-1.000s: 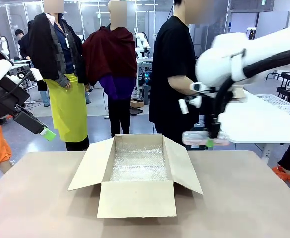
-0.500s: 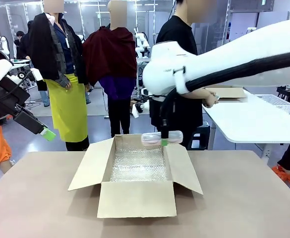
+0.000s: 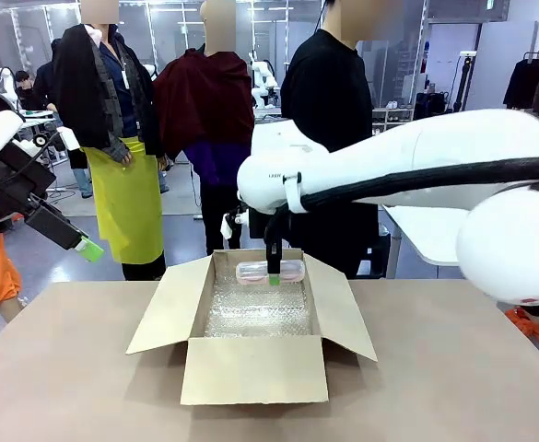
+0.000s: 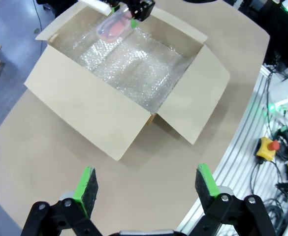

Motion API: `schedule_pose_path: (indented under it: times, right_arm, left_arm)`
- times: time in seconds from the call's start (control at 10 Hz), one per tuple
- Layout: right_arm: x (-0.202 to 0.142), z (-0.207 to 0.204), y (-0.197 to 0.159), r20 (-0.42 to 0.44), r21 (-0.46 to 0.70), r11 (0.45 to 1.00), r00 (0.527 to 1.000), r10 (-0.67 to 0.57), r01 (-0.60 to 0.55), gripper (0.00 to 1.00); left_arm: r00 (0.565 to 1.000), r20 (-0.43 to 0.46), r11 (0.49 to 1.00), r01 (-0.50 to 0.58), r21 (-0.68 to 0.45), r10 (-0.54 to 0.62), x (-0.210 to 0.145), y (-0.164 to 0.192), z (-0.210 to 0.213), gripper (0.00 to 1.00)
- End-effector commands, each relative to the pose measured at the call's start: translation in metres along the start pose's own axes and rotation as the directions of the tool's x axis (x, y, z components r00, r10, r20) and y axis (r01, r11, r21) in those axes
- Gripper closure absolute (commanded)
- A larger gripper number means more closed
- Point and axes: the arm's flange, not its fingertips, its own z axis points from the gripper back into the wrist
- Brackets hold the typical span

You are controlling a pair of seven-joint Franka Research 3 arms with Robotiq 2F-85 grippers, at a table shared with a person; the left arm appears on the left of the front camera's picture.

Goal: Pack the glasses set securely to prepare it for shipping.
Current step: Place the Glasses case inside the Package Box.

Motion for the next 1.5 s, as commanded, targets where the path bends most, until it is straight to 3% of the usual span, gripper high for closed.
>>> schedule_pose_path:
  times: [0.0,0.5,0.6,0.7,0.8,1.2,1.4]
  right_arm:
    - [0.017,-0.020,-0.019,-0.002,-0.056,0.998,1.000,0.018,-0.018,0.58]
    - [0.017,-0.067,-0.028,0.012,-0.064,0.998,1.000,0.020,-0.019,0.58]
    - [0.016,-0.069,-0.028,0.016,-0.064,0.998,1.000,0.015,-0.014,0.31]
    - [0.013,-0.069,-0.028,0.003,-0.064,0.998,1.000,0.006,-0.006,0.21]
    - [0.011,-0.067,-0.027,0.010,-0.060,0.998,1.000,0.008,-0.007,0.02]
    - [-0.005,-0.043,-0.011,0.029,-0.040,0.999,0.999,-0.024,0.025,0.00]
    - [0.007,-0.066,-0.025,0.020,-0.051,0.999,1.000,0.004,-0.003,0.00]
  left_arm:
    - [1.000,0.010,1.000,0.008,-0.018,-0.008,-0.001,0.000,0.002,0.00]
    - [1.000,0.010,1.000,0.008,-0.018,-0.008,-0.001,0.000,0.002,0.00]
    - [1.000,0.010,1.000,0.008,-0.018,-0.008,-0.001,0.000,0.002,0.00]
    - [1.000,0.010,1.000,0.008,-0.018,-0.008,-0.001,0.000,0.002,0.00]
    - [1.000,0.010,1.000,0.008,-0.018,-0.008,-0.001,0.000,0.002,0.00]
    - [1.000,0.010,1.000,0.008,-0.018,-0.008,-0.001,0.000,0.002,0.00]
    - [1.000,0.010,1.000,0.008,-0.018,-0.008,-0.001,0.000,0.002,0.00]
